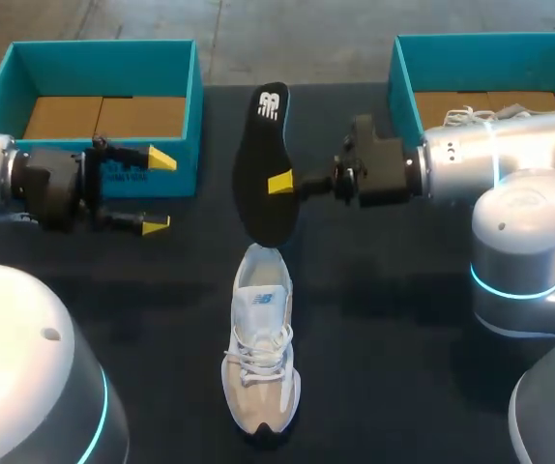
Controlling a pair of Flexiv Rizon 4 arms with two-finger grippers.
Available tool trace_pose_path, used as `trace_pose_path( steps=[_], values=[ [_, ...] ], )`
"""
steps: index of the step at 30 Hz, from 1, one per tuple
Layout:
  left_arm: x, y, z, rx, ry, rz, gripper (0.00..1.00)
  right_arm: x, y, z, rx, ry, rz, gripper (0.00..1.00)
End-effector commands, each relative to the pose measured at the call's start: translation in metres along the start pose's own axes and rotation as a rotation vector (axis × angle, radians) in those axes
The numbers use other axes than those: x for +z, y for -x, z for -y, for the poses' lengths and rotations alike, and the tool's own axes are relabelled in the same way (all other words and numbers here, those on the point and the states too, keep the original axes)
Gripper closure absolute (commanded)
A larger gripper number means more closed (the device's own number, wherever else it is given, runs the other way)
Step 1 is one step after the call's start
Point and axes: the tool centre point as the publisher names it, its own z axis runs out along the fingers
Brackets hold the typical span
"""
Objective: Take the shoe out of the shoebox, open the shoe tongue, remove and reinsert the insole, then place the shoe into the shoebox
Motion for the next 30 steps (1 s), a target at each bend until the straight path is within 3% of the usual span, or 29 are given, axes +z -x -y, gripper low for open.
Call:
trace_pose_path(
  steps=[1,13,22,30],
  values=[
    [0.013,-0.006,0.018,-0.089,0.112,-0.103,0.0,-0.009,0.003,0.01,-0.043,-0.011,-0.022,1.0],
    [0.014,-0.044,0.03,-0.233,0.172,-0.286,0.0,-0.002,0.019,0.021,-0.17,-0.049,-0.013,1.0],
    [0.001,-0.067,0.02,-0.334,0.178,-0.349,0.0,-0.004,0.029,0.019,-0.236,-0.039,-0.005,1.0],
    [-0.001,-0.089,0.002,-0.434,0.246,-0.418,0.0,-0.007,0.042,0.01,-0.325,-0.035,-0.005,1.0]
  ],
)
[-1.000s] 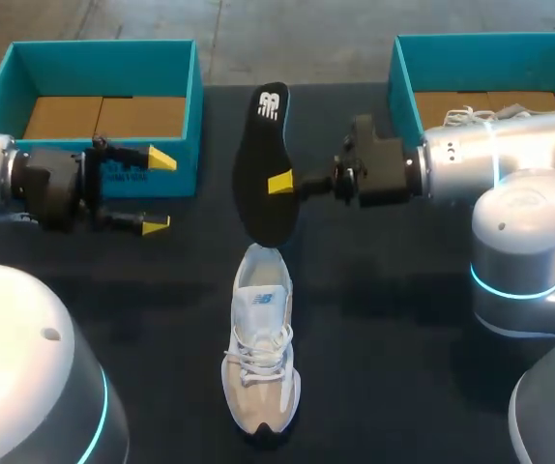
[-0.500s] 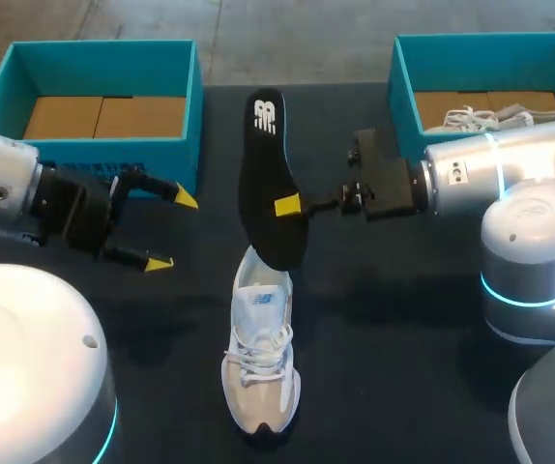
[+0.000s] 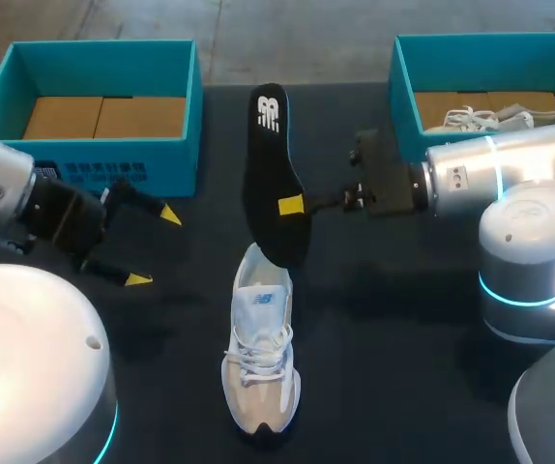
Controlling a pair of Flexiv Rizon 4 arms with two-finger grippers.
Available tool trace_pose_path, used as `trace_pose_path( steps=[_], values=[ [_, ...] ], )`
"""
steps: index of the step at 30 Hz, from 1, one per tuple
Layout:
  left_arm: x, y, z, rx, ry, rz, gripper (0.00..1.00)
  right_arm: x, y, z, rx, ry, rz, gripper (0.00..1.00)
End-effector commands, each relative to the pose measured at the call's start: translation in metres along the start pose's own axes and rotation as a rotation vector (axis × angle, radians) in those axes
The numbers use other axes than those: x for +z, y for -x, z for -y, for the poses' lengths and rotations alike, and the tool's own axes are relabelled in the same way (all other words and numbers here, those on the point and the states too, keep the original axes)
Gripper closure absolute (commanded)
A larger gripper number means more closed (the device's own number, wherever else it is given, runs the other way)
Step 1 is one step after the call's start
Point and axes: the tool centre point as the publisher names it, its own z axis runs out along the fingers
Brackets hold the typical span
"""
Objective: Take the shoe out of the shoebox, open the shoe tongue, remove and reinsert the insole, then place the shoe into the shoebox
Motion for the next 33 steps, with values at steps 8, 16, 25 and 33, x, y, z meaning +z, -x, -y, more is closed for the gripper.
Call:
trace_pose_path(
  steps=[8,16,25,33],
  values=[
    [0.014,-0.002,-0.024,-0.118,0.037,-0.087,0.0,0.008,0.011,-0.002,-0.092,-0.006,-0.026,1.0],
    [0.014,-0.002,-0.024,-0.118,0.037,-0.087,0.0,0.008,0.011,-0.002,-0.092,-0.006,-0.026,1.0],
    [0.024,-0.007,-0.028,-0.22,0.02,-0.106,0.0,0.023,0.016,0.0,-0.109,-0.008,-0.039,1.0],
    [0.035,-0.012,-0.035,-0.259,-0.002,-0.127,0.0,0.043,0.029,0.004,-0.142,0.002,-0.078,1.0]
  ],
)
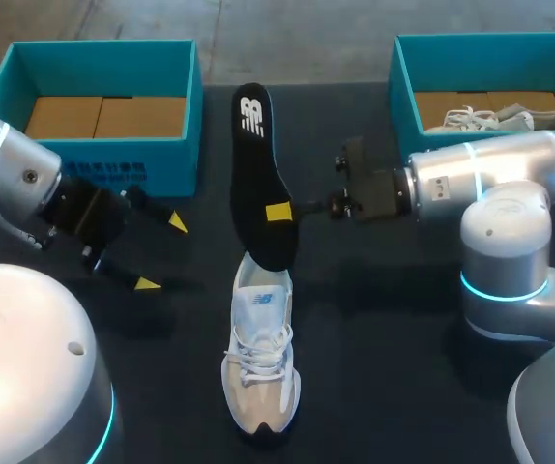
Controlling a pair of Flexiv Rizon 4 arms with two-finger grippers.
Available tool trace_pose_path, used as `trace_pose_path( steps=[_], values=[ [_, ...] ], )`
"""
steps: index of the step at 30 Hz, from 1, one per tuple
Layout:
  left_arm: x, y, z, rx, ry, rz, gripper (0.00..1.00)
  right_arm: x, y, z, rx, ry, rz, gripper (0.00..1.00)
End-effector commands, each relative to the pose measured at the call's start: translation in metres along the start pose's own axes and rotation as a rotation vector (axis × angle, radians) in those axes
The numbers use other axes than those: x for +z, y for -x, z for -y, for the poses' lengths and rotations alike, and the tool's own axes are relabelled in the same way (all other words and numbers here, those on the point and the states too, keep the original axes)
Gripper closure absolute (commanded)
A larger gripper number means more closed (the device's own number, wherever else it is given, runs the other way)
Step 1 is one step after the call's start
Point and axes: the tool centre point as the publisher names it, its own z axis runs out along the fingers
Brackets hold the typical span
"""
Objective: Take the shoe out of the shoebox, open the shoe tongue, remove and reinsert the insole, then place the shoe into the shoebox
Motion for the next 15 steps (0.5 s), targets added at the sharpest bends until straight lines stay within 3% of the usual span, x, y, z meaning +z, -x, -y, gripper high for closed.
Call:
trace_pose_path(
  steps=[1,15],
  values=[
    [0.01,0.006,-0.006,0.01,-0.015,-0.009,0.0,0.019,0.012,0.001,-0.016,0.004,-0.015,1.0],
    [0.03,0.015,-0.014,-0.057,-0.034,-0.042,0.0,0.025,0.02,0.013,-0.098,0.011,-0.005,1.0]
  ],
)
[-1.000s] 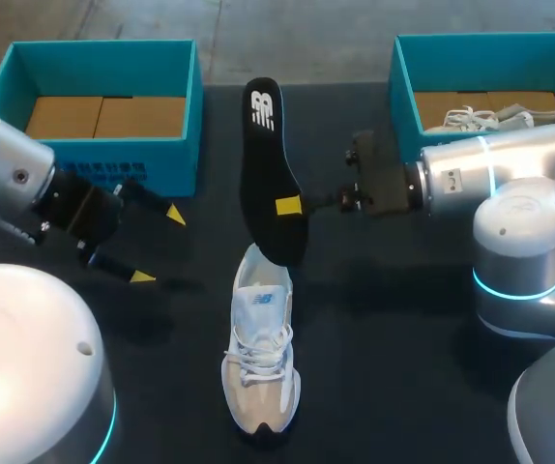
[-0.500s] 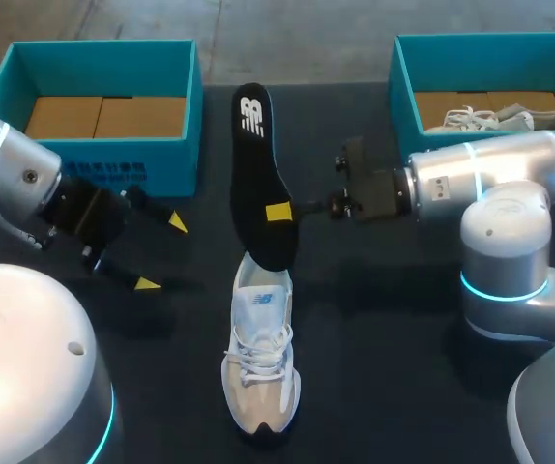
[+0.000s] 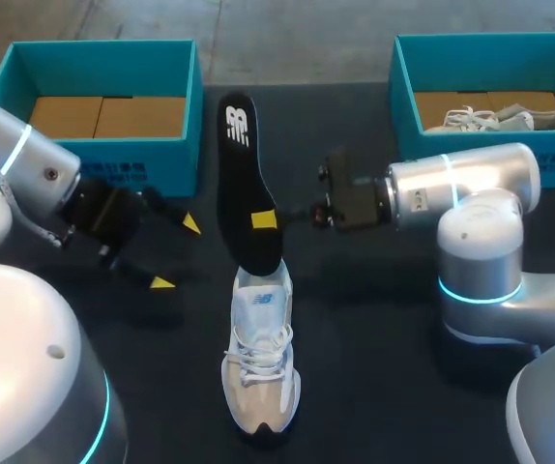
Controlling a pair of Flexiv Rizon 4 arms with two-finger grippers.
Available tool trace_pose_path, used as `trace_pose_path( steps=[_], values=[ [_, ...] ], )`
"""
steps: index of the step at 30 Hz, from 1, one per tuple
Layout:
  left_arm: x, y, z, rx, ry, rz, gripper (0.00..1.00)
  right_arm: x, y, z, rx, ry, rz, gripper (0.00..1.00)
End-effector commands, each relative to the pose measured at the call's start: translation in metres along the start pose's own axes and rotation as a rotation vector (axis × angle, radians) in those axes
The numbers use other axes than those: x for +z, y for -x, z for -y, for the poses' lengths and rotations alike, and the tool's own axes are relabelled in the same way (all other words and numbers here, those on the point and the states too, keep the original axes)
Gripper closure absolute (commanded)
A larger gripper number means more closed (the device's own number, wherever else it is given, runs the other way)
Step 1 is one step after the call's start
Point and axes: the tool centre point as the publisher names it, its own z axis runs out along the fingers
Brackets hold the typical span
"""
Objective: Take the shoe out of the shoebox, open the shoe tongue, remove and reinsert the insole, then place the shoe into the shoebox
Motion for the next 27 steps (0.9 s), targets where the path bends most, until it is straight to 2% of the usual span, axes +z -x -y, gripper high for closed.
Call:
trace_pose_path(
  steps=[1,16,27],
  values=[
    [0.005,0.006,-0.007,-0.023,0.012,-0.019,0.0,0.002,-0.004,0.004,-0.046,0.011,0.006,1.0],
    [0.007,0.007,-0.009,-0.044,0.016,-0.024,0.0,0.002,-0.005,0.004,-0.057,0.009,0.01,1.0],
    [0.028,0.011,-0.005,-0.107,0.016,-0.082,0.0,-0.002,0.009,0.016,-0.089,0.031,0.013,1.0]
  ],
)
